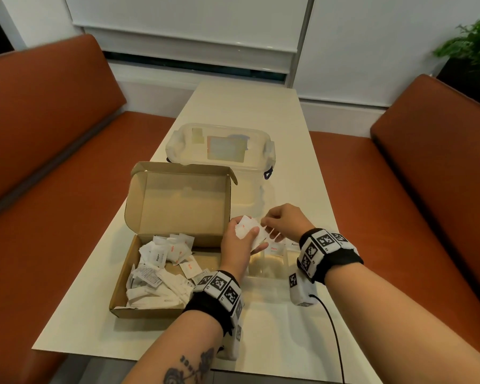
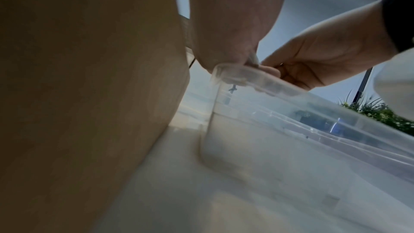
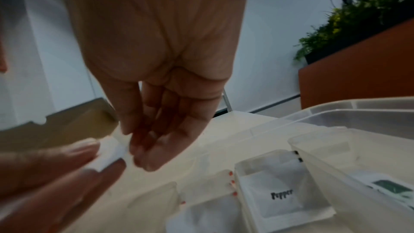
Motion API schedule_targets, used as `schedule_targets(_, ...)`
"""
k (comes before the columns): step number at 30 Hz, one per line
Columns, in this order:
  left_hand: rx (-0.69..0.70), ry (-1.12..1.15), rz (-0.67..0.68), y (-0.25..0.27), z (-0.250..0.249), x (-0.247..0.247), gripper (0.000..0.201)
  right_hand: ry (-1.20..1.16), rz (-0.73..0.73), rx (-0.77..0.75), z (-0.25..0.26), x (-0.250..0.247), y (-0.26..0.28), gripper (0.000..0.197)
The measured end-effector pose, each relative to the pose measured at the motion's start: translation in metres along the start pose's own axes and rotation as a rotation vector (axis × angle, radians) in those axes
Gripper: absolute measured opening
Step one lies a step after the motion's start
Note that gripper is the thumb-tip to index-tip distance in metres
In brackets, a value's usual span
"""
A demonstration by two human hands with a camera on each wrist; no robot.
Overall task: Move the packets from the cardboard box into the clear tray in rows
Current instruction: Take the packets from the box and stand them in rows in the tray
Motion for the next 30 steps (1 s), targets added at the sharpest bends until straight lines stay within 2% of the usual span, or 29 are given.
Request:
schedule_targets(4, 0.002, -0.012, 0.016, 0.0, -0.002, 0.001, 0.022, -0.14, 0.077, -0.034, 0.005, 0.006, 0.007, 0.011)
schedule_targets(7, -0.024, 0.027, 0.03, 0.001, 0.001, 0.002, 0.013, -0.149, 0.045, -0.032, 0.005, 0.003, 0.01, 0.012)
schedule_targets(11, -0.04, 0.042, 0.022, 0.0, 0.003, -0.001, 0.02, -0.096, -0.02, -0.013, 0.002, -0.008, 0.011, 0.01)
schedule_targets(16, -0.035, 0.017, 0.001, 0.001, 0.0, -0.001, 0.013, 0.168, -0.093, 0.071, -0.007, -0.027, 0.013, 0.003)
schedule_targets(20, -0.05, 0.006, -0.014, 0.0, 0.001, -0.002, 0.019, 0.376, -0.025, 0.151, -0.014, -0.021, 0.012, 0.003)
schedule_targets(30, -0.033, 0.001, 0.001, 0.003, -0.002, 0.001, 0.014, 0.743, 0.041, 0.16, -0.011, 0.001, 0.002, 0.017)
Point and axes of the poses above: each hand's wrist, its own y-axis away from the middle knuckle, its own x-axis out of the palm, z = x × y, the point moved 10 cm from there along -y, towards the middle knuckle, and after that the axes turned 9 degrees about z, right-handed, at the moved point
